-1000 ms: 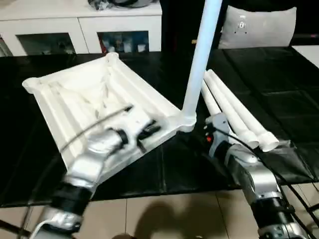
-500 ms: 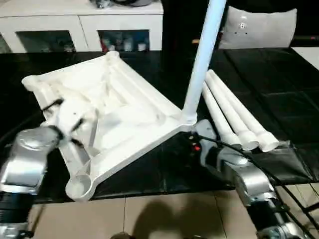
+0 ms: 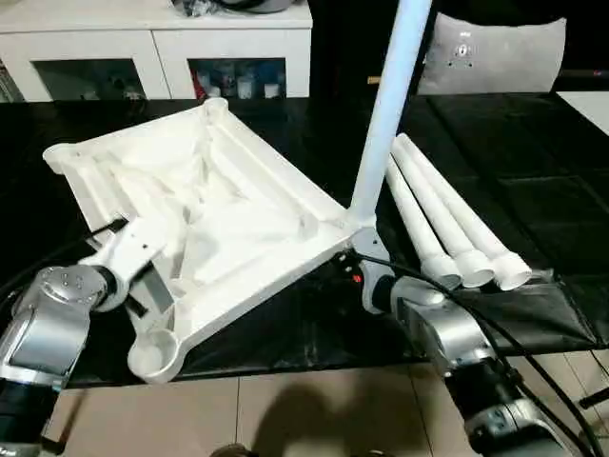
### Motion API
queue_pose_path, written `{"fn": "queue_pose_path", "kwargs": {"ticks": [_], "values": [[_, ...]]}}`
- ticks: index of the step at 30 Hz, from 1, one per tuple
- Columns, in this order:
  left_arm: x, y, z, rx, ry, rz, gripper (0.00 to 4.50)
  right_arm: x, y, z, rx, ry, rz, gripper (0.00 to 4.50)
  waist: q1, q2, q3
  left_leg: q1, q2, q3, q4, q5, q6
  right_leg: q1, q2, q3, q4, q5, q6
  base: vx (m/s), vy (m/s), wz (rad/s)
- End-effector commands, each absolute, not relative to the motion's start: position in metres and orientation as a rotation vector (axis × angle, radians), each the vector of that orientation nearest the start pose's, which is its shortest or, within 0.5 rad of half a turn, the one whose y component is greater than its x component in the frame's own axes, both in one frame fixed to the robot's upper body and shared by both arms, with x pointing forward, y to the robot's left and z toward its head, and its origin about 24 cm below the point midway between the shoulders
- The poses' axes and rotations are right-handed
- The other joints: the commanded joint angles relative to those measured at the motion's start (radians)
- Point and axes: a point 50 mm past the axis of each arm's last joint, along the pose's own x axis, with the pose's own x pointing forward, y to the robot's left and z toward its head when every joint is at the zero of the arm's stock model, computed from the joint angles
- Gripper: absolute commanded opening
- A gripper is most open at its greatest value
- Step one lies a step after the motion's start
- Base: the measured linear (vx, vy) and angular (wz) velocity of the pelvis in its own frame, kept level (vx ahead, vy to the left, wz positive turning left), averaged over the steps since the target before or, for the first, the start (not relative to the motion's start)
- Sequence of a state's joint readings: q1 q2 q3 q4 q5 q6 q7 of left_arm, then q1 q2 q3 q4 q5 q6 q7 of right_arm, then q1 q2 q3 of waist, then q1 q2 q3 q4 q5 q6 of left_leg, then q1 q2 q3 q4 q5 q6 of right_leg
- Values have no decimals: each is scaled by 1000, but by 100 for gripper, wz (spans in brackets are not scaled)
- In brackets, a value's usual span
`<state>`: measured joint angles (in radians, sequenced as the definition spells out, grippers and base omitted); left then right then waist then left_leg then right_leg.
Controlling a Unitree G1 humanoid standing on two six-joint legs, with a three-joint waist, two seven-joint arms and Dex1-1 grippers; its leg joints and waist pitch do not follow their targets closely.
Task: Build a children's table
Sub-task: Rotate table base
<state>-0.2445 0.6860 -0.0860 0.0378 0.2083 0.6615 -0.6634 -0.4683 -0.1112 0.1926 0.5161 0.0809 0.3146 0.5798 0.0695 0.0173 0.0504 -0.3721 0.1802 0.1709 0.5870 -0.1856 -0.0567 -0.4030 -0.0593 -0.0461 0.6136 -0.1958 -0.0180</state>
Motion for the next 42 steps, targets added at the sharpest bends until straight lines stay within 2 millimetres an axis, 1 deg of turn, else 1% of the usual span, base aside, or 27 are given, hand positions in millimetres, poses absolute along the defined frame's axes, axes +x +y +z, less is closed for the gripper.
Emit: {"fn": "queue_pose_path", "kwargs": {"ticks": [1, 2, 3, 6, 7, 9, 10, 11, 13, 14, 16, 17, 18, 20, 22, 24, 25, 26, 27, 29, 30, 31, 32, 33, 35, 39, 42], "values": [[269, 253, 73, 681, 726, -522, 6, 322, -85, 22, -67, 429, 754, 450, 0, 22, -60, 15, 42, -19, -72, -219, -18, 45, -75, 45, -64, -109, -230, 0, 0, 0], [269, 253, 73, 681, 726, -522, 6, 322, -85, 22, -67, 429, 754, 450, -5, 22, -58, 12, 42, -20, -75, -233, -21, 46, -75, 45, -65, -129, -233, 0, 0, 0], [263, 248, 73, 673, 746, -609, 6, 325, -83, 22, -70, 427, 753, 450, -5, 22, -59, 17, 43, -20, -73, -240, -25, 43, -75, 45, -65, -132, -234, 0, 0, 0], [258, 243, 75, 648, 754, -699, 6, 329, -81, 24, -76, 417, 745, 450, -7, 21, -58, 16, 42, -18, -73, -230, -24, 44, -75, 46, -63, -117, -237, 0, 0, 0], [255, 237, 77, 622, 739, -787, 6, 332, -79, 26, -76, 407, 736, 450, -7, 18, -57, 16, 42, -16, -74, -231, -23, 44, -73, 46, -62, -123, -238, 0, 0, 0], [251, 227, 80, 584, 727, -908, 6, 336, -76, 29, -76, 397, 731, 450, -8, 19, -57, 16, 41, -15, -74, -234, -25, 44, -74, 47, -64, -133, -240, 0, 0, 0], [251, 227, 80, 584, 727, -908, 6, 336, -76, 29, -76, 397, 731, 450, -7, 20, -58, 17, 41, -16, -73, -234, -27, 44, -75, 47, -63, -132, -240, 0, 0, 0], [248, 220, 81, 562, 723, -980, 6, 338, -75, 30, -77, 393, 731, 450, -9, 18, -57, 17, 42, -15, -74, -231, -27, 44, -72, 46, -62, -124, -237, 0, 0, 0], [247, 210, 82, 521, 703, -1054, 6, 340, -74, 31, -78, 389, 733, 450, -9, 22, -59, 18, 40, -14, -72, -223, -29, 44, -72, 46, -59, -112, -241, 0, 0, 0], [247, 203, 83, 495, 694, -1097, 6, 341, -74, 31, -82, 389, 735, 450, -10, 23, -60, 16, 39, -14, -72, -210, -30, 47, -71, 46, -56, -92, -243, 0, 0, 0], [247, 197, 85, 468, 685, -1141, 6, 342, -75, 31, -89, 390, 735, 450, -14, 20, -62, 14, 39, -13, -70, -188, -28, 51, -72, 46, -53, -56, -248, 0, 0, 0], [247, 195, 85, 464, 683, -1151, 6, 342, -75, 30, -91, 390, 735, 450, -15, 23, -63, 14, 38, -13, -69, -180, -26, 52, -72, 46, -52, -45, -251, 0, 0, 0], [247, 194, 86, 460, 680, -1162, 6, 342, -75, 30, -94, 390, 735, 450, -18, 20, -62, 12, 37, -12, -67, -172, -21, 54, -71, 45, -52, -32, -258, 0, 0, 0], [254, 187, 84, 471, 661, -1184, 6, 344, -77, 31, -98, 388, 730, 450, -20, 20, -63, 14, 36, -11, -66, -176, -17, 55, -71, 45, -54, -42, -259, 0, 0, 0], [255, 183, 83, 473, 654, -1197, 6, 345, -78, 31, -98, 387, 728, 450, -21, 20, -62, 11, 38, -12, -66, -179, -16, 57, -72, 45, -54, -54, -259, 0, 0, 0], [256, 174, 80, 439, 653, -1231, 6, 346, -79, 31, -94, 390, 726, 450, -25, 18, -62, 11, 38, -12, -66, -181, -16, 59, -72, 45, -55, -64, -259, 0, 0, 0], [258, 169, 78, 436, 642, -1235, 6, 346, -80, 31, -95, 391, 723, 450, -24, 31, -62, 13, 37, -12, -65, -185, -19, 57, -72, 45, -54, -66, -259, 0, 0, 0], [260, 167, 77, 440, 633, -1229, 6, 346, -80, 31, -96, 393, 719, 450, -27, 24, -62, 16, 38, -11, -64, -198, -20, 55, -70, 44, -57, -71, -261, 0, 0, 0], [264, 163, 75, 454, 612, -1206, 6, 347, -81, 30, -97, 398, 710, 450, -29, 24, -62, 13, 38, -11, -65, -196, -19, 58, -69, 44, -57, -69, -263, 0, 0, 0], [279, 157, 68, 494, 564, -1101, 6, 348, -83, 31, -88, 401, 699, 450, -27, 24, -62, 13, 37, -11, -62, -197, -16, 59, -69, 44, -59, -69, -259, 0, 0, 0], [281, 156, 68, 494, 558, -1085, 6, 348, -84, 31, -84, 398, 699, 450, -25, 22, -64, 14, 38, -12, -62, -197, -16, 61, -72, 44, -59, -73, -256, 0, 0, 0], [288, 153, 66, 489, 542, -1023, 6, 349, -85, 34, -55, 390, 704, 450, -25, 23, -64, 13, 38, -12, -62, -197, -14, 60, -70, 43, -59, -76, -254, 0, 0, 0], [291, 152, 66, 493, 534, -1001, 6, 350, -85, 35, -45, 382, 703, 450, -26, 19, -63, 13, 38, -12, -62, -202, -13, 61, -70, 44, -60, -82, -250, 0, 0, 0], [295, 149, 66, 490, 516, -956, 6, 352, -87, 40, -58, 352, 690, 450, -26, 21, -65, 13, 38, -13, -61, -196, -9, 62, -71, 44, -60, -80, -249, 0, 0, 0], [298, 147, 66, 482, 504, -934, 6, 354, -90, 42, -86, 333, 670, 450, -23, 19, -66, 12, 39, -13, -60, -186, -6, 61, -73, 42, -60, -77, -251, 0, 0, 0], [301, 142, 67, 462, 447, -894, 6, 365, -106, 56, -157, 270, 497, 450, -20, 19, -69, 12, 38, -12, -57, -152, 2, 58, -69, 41, -57, -47, -256, 0, 0, 0], [298, 140, 71, 420, 403, -910, 6, 370, -117, 60, -154, 343, 406, 450, -15, 18, -67, 13, 36, -11, -57, -152, 3, 59, -67, 42, -57, -52, -252, 0, 0, 0]]}}
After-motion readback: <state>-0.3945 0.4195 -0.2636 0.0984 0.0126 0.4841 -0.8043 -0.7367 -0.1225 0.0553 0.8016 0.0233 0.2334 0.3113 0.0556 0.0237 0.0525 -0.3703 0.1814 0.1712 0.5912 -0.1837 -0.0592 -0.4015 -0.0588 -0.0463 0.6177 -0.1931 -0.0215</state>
